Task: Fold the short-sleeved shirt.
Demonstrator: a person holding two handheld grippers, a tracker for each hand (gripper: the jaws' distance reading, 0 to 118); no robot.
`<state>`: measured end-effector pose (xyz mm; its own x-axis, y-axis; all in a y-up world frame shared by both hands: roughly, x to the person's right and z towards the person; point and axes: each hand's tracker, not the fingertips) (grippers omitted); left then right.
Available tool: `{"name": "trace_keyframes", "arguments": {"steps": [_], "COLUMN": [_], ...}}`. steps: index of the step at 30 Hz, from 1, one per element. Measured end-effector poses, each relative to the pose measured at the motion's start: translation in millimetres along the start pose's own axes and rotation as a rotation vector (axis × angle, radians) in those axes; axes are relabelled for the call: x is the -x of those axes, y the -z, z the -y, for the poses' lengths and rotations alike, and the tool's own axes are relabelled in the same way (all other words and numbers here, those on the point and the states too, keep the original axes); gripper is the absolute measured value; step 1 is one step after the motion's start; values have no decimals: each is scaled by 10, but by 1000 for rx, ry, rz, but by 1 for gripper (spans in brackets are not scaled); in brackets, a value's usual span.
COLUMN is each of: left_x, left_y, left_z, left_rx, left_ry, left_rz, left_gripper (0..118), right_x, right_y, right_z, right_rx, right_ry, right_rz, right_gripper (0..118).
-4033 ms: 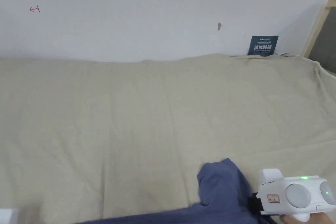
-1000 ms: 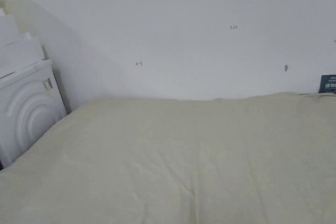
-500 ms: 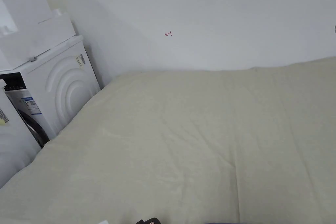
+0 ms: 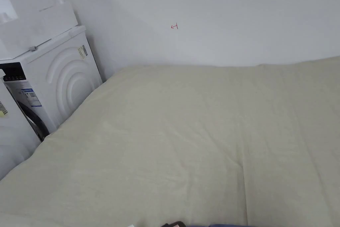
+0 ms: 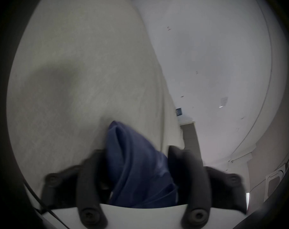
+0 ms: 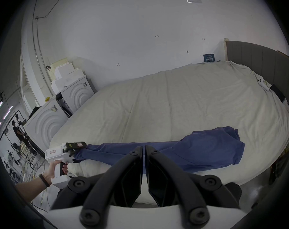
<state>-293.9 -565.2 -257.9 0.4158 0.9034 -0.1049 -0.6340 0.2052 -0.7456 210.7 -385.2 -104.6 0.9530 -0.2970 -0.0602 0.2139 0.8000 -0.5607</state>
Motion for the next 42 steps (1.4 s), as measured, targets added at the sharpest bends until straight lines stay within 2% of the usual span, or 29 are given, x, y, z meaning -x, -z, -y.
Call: {"name": "trace_keyframes", "arguments": {"steps": [2, 6, 8, 12, 14, 16, 21, 25, 26, 28, 30, 33, 36, 38, 41, 42], "left_x": [15, -2, -62, -19, -35, -124, -942, -1578, -1690, -1873, -1934, -1920, -1835, -1754, -1679, -1744], "left_y": [54, -16, -87, -388, -637, -865, -926, -415, -268, 112, 480, 1041, 1319, 1480, 1487, 1463], "left_z": [30, 43, -4, -260, -425, -589, -317, 256, 417, 737, 1015, 1392, 1636, 1702, 1684, 1647], "left_rx": [32, -57, -85, -146, -182, -170, -192, -176, -180, -78, 17, 133, 183, 221, 206, 205], "left_ry": [2, -51, 5, -8, 69, 192, 510, 746, 805, 919, 944, 1087, 1130, 1117, 1116, 1071], "left_rz": [-59, -6, -34, -60, -155, -278, -369, -487, -493, -420, -345, -498, -510, -542, -529, -504], "left_gripper": [32, 20, 18, 17, 17, 17, 17, 18, 18, 18, 18, 18, 18, 24, 43, 51], "right_x": [-7, -37, -69, -149, -186, -232, -317, -388, -411, -449, -512, -597, -690, -794, -865, -874], "right_y": [-3, -22, -44, -104, -113, -104, -93, -129, -145, -194, -240, -347, -458, -475, -482, -485], "right_z": [6, 14, 16, 14, 13, 19, 29, 70, 87, 114, 155, 206, 265, 332, 370, 381], "right_rx": [2, 0, -4, -24, -32, -36, -43, -47, -49, -55, -61, -68, -79, -76, -64, -67], "right_ry": [17, 50, 63, 95, 104, 111, 147, 168, 167, 174, 193, 218, 233, 253, 277, 281], "right_rz": [-7, 5, 9, 24, 40, 47, 50, 36, 36, 42, 53, 71, 101, 132, 161, 163], "right_gripper": [3, 3, 3, 3, 2, 2, 2, 2, 2, 2, 2, 2, 2, 2, 2, 2]}}
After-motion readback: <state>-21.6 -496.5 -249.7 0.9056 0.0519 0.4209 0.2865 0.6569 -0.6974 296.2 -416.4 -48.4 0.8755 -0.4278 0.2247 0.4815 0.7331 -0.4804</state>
